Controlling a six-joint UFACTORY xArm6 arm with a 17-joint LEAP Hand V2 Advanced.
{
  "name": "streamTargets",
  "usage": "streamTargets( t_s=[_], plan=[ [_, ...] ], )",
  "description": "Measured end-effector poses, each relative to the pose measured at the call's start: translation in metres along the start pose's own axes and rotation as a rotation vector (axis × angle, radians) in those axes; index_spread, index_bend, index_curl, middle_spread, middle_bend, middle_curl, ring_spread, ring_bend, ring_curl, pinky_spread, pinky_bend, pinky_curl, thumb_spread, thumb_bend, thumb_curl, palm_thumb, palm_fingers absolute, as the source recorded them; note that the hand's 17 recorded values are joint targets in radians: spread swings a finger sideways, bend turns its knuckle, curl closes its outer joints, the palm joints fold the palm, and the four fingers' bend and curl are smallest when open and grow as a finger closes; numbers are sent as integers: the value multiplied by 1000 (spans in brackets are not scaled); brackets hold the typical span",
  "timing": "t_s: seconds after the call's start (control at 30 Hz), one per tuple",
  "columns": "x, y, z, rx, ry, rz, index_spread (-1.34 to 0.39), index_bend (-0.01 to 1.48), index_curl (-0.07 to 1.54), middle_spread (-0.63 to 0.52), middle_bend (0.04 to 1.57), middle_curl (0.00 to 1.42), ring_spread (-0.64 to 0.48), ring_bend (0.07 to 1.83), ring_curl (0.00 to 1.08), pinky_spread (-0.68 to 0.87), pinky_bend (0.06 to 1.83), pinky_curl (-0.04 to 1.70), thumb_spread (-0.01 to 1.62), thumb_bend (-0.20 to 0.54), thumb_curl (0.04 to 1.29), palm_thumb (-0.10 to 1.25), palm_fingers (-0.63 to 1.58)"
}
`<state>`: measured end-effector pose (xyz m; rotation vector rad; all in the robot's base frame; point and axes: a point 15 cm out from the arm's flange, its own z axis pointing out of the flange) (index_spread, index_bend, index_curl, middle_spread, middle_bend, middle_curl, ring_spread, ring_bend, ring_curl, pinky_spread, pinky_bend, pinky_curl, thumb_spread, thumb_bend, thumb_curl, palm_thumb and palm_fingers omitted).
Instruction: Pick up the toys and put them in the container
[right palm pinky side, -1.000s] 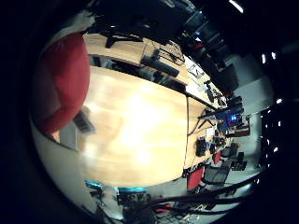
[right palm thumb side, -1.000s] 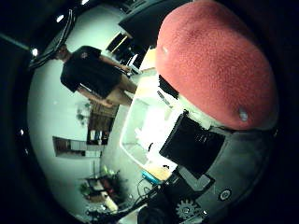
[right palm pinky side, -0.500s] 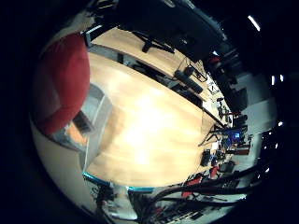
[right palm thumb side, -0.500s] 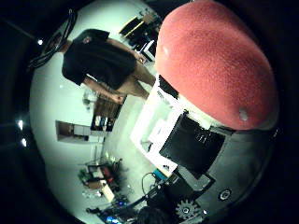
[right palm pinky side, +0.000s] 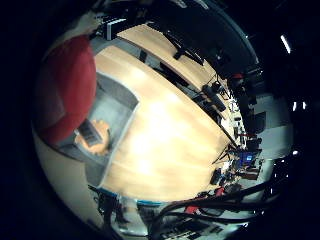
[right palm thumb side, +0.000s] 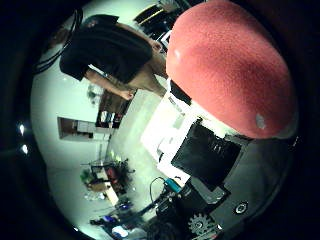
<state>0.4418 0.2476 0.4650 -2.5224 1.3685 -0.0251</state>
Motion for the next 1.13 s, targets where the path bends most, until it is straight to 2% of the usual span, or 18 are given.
streamTargets(
  t_s=[0.17,0.27,0.43,0.47,0.5,0.57,0.6,0.63,0.67,0.7,0.77,0.9,1.13],
  plan=[
    [-5,0,5,-10,-2,-36,-274,1019,610,-174,1230,595,-211,1365,498,-322,1229,587,1347,-13,333,765,1260],
    [-5,0,14,-31,-1,-96,-283,981,602,-180,1213,584,-223,1339,489,-327,1238,586,1317,-22,315,739,1247],
    [-12,-1,19,-39,-1,-134,-326,851,575,-208,1155,553,-240,1329,478,-358,1240,576,1263,-37,286,659,1201],
    [-13,-1,19,-42,0,-138,-350,774,555,-220,1126,542,-251,1329,475,-382,1246,570,1241,-60,271,594,1136],
    [-13,0,20,-45,-1,-140,-391,635,520,-244,1066,523,-258,1341,475,-427,1265,564,1199,-84,256,514,967],
    [-11,2,20,-55,11,-150,-422,516,508,-267,1003,513,-269,1353,487,-457,1313,579,1170,-76,248,465,807],
    [-9,3,21,-61,24,-156,-450,416,500,-291,858,480,-288,1294,491,-424,1312,604,1091,-89,237,362,344],
    [-5,5,22,-74,45,-166,-457,422,499,-290,829,469,-281,1256,485,-385,1253,600,1068,-88,236,333,212],
    [-4,8,24,-89,59,-175,-470,430,485,-287,783,448,-256,1129,448,-287,1179,600,1012,-94,233,264,17],
    [-3,11,28,-111,68,-185,-474,418,455,-278,730,422,-221,1014,402,-182,1119,566,963,-90,233,212,-85],
    [-5,18,36,-156,69,-207,-481,379,404,-257,632,379,-162,866,325,-34,1028,492,899,-82,235,142,-157],
    [-9,20,41,-177,63,-244,-479,301,364,-232,476,329,-80,678,240,198,899,395,802,-52,255,61,-106],
    [-11,19,42,-173,55,-265,-479,202,343,-220,356,308,-40,563,211,345,805,331,743,-41,284,15,-28]
  ],
)
